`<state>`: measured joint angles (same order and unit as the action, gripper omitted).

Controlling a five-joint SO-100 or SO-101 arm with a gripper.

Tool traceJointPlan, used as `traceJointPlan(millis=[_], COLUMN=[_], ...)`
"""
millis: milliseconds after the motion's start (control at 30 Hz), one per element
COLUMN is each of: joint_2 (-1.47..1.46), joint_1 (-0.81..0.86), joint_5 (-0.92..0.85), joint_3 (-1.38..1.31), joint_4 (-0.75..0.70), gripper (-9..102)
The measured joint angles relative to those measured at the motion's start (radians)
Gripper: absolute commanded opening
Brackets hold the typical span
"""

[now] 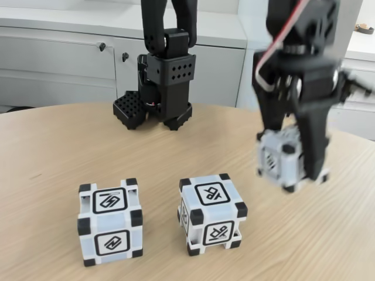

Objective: Stack cubes from left to right.

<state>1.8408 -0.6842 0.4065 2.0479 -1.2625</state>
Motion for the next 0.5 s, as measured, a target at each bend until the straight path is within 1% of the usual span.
traceJointPlan(millis=[267,400,500], joint_2=[0.276,0.344,0.360], joint_1=[0.018,0.121,0.233], joint_5=[-0.089,-0.167,-0.241], joint_3=[0.002,0.002,0.002], joint_4=[-0.002,-0.002,-0.002], gripper=[0,0,0])
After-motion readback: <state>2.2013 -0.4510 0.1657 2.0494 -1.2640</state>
